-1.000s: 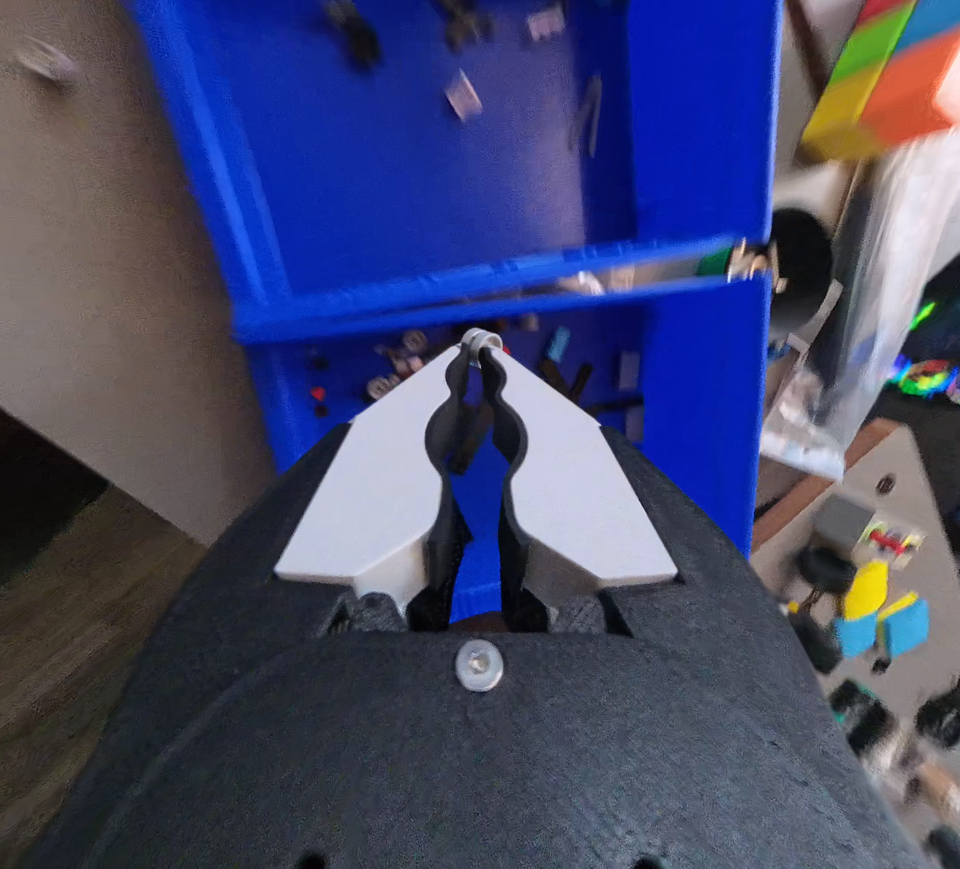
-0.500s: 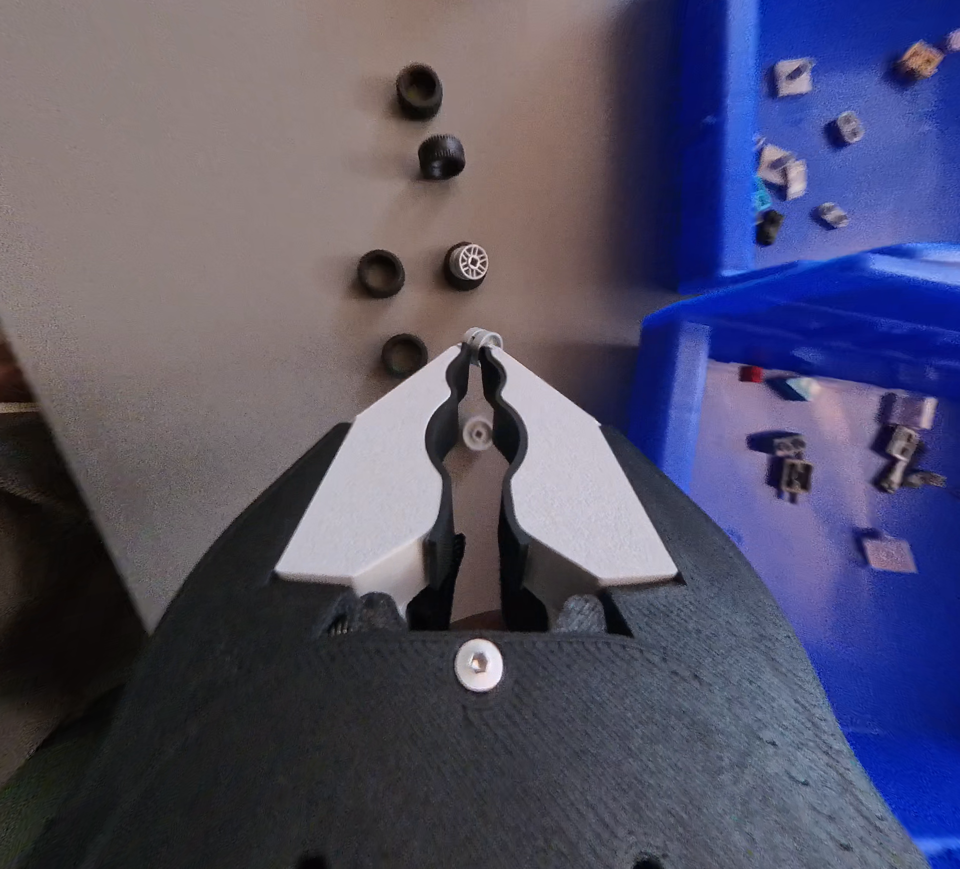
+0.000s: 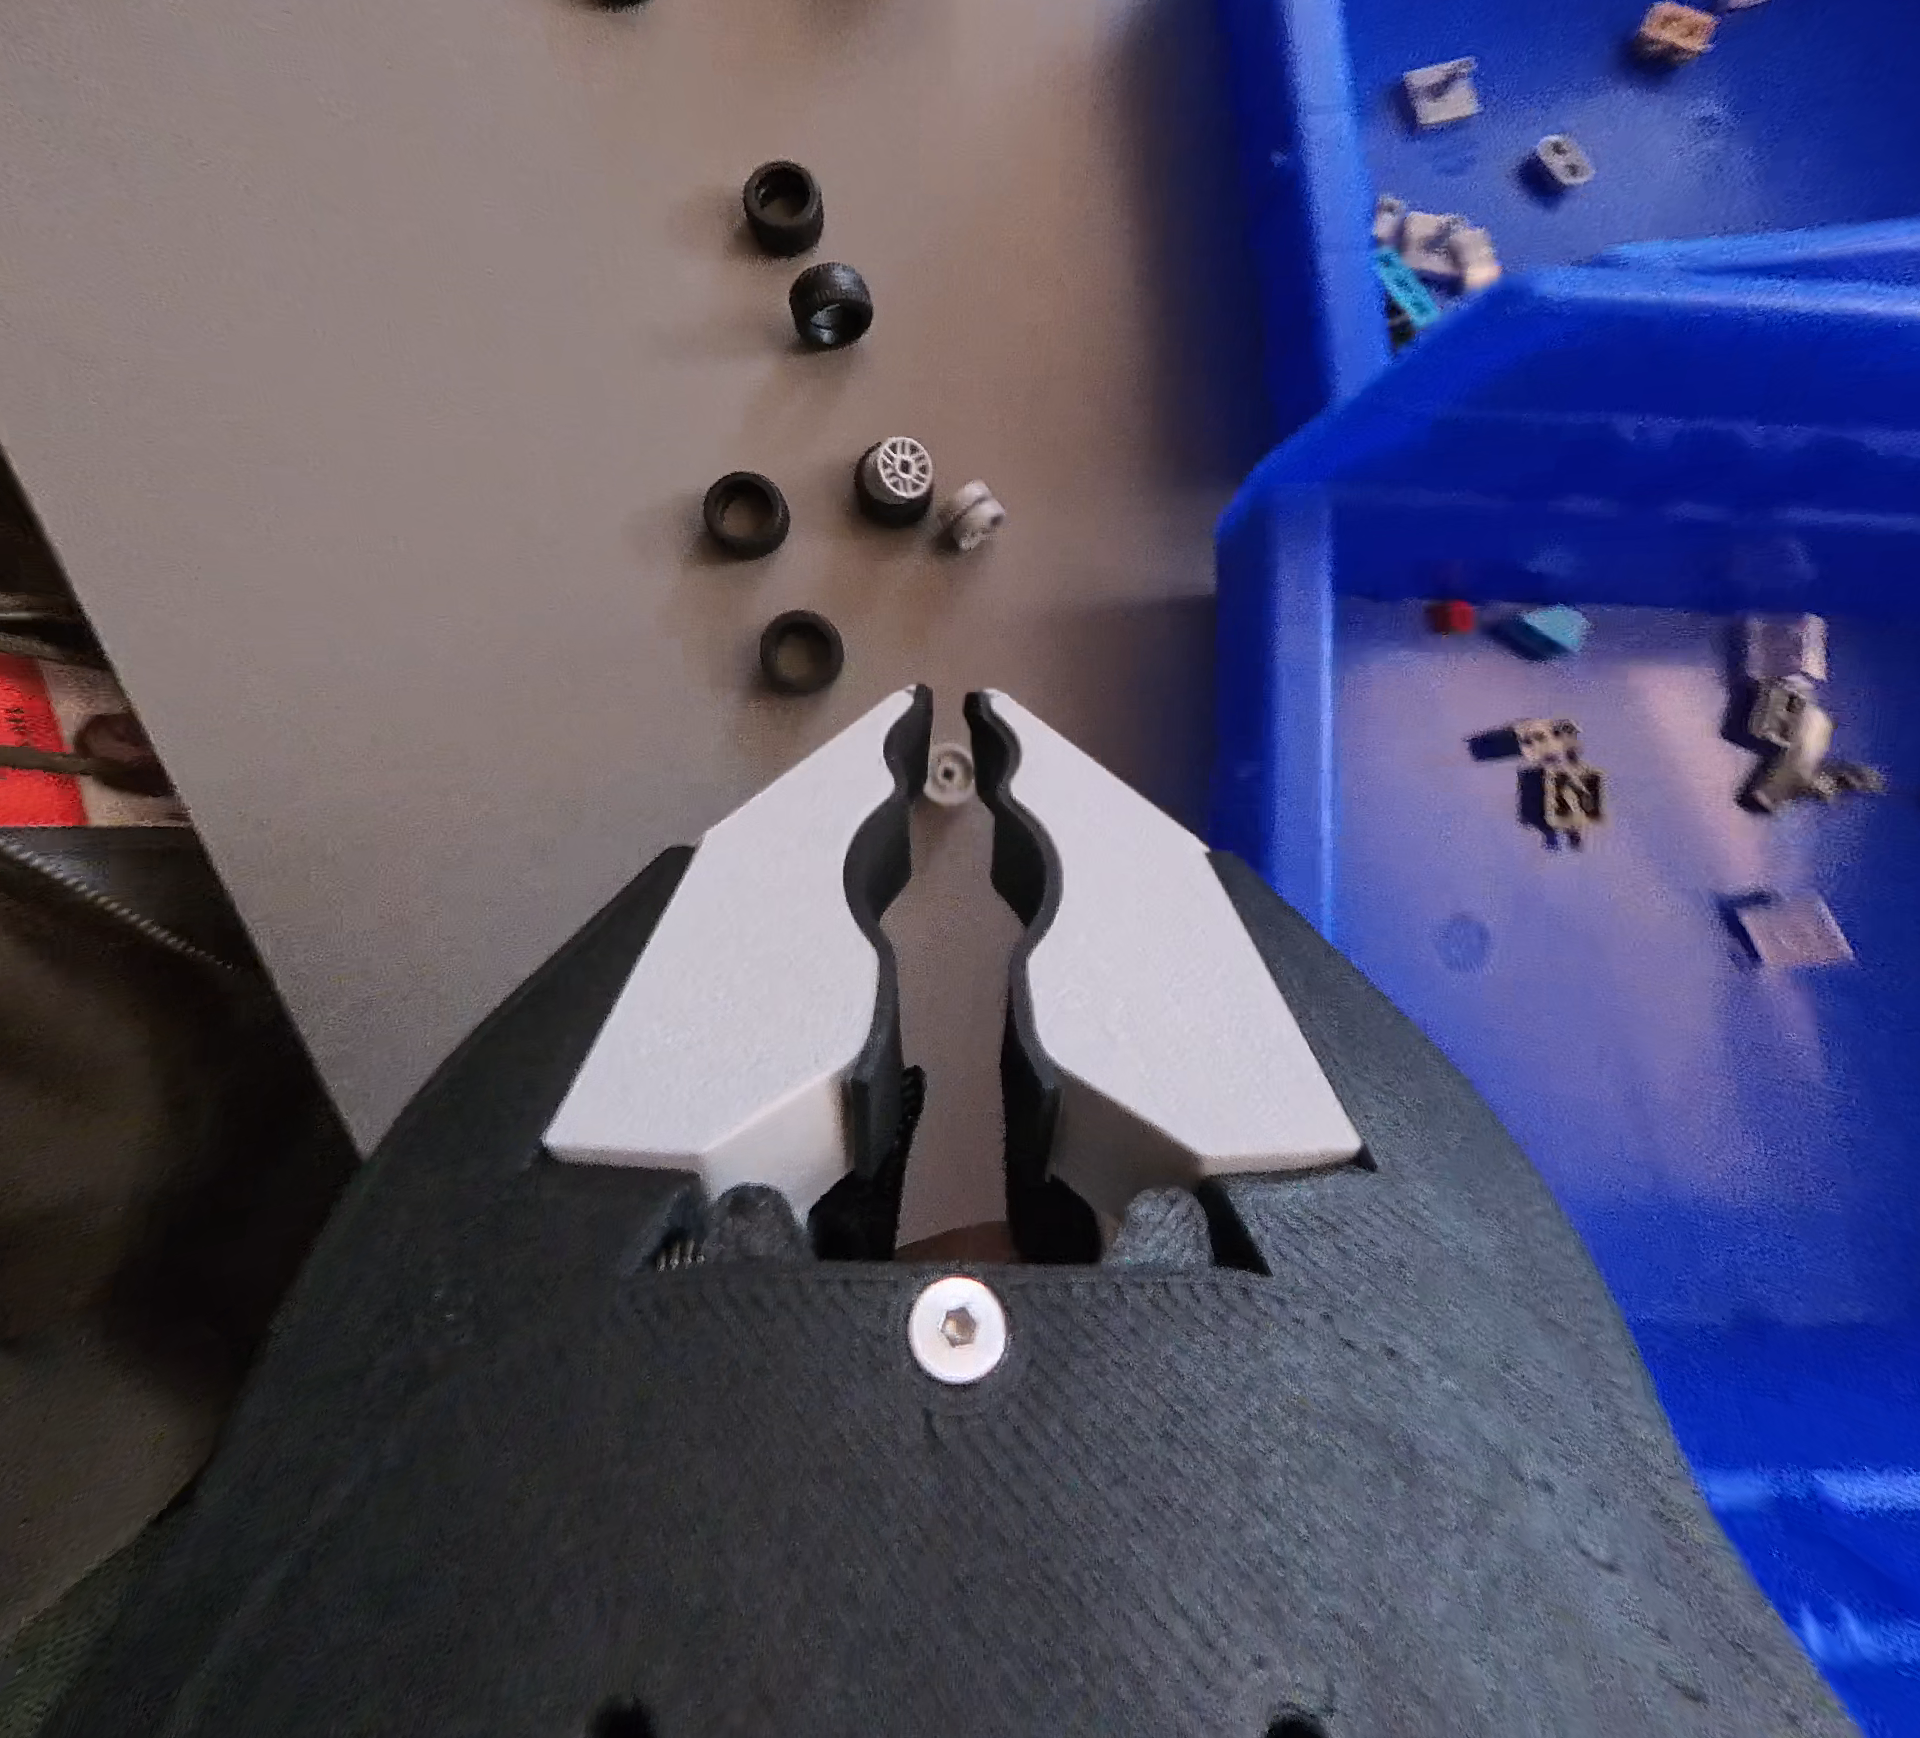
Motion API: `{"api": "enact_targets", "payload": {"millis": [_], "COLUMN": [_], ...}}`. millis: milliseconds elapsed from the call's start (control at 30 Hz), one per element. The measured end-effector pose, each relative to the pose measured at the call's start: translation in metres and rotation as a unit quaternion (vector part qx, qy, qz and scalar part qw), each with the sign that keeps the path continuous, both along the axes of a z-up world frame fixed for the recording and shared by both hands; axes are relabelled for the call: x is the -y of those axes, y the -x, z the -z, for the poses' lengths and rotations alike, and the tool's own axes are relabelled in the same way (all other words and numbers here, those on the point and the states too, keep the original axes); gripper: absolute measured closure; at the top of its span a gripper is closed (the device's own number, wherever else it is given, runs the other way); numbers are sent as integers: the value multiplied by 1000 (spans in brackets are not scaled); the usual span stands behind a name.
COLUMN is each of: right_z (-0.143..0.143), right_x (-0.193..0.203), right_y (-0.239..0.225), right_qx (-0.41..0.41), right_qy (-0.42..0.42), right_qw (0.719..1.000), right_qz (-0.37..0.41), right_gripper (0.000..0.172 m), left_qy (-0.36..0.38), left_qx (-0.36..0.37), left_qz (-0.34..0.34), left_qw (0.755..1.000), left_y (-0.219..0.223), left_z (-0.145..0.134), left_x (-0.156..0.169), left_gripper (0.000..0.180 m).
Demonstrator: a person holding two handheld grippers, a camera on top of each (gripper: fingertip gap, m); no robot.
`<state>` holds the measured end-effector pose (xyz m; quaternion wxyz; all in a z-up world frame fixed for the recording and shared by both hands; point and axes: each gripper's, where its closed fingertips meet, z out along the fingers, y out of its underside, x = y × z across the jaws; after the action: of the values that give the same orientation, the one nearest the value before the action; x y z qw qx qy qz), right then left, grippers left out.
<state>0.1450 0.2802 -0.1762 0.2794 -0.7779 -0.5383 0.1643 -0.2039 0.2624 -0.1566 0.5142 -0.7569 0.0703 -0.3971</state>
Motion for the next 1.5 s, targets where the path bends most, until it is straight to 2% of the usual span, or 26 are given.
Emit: {"api": "enact_targets", "payload": {"millis": [200, 367, 533, 767, 1033, 1333, 1500], "right_z": [-45, -67, -68, -49, -20, 9, 23], "right_x": [7, 9, 2, -25, -51, -35, -30], "right_y": [-63, -130, -210, -289, -298, -269, -252], "right_qx": [-39, -18, 34, 92, 120, 109, 123], "right_qy": [-37, -64, -65, -24, 8, 22, 34], "right_qw": [997, 991, 984, 984, 992, 987, 978], "right_qz": [62, 116, 162, 154, 29, -115, -162], "right_gripper": [163, 161, 159, 155, 155, 155, 153], "left_qy": [12, 16, 29, 47, 66, 80, 84], "left_qx": [-9, -12, -26, -44, -62, -72, -75], "left_qz": [-2, -7, -11, -14, -25, -44, -46], "left_qw": [1000, 1000, 999, 998, 996, 993, 993], "left_y": [-1, 0, 0, -2, -2, 1, 1], "left_z": [4, 6, 11, 19, 26, 31, 33], "left_x": [-2, -3, -5, -10, -15, -19, -20], "left_gripper": [132, 132, 132, 132, 132, 132, 133]}}
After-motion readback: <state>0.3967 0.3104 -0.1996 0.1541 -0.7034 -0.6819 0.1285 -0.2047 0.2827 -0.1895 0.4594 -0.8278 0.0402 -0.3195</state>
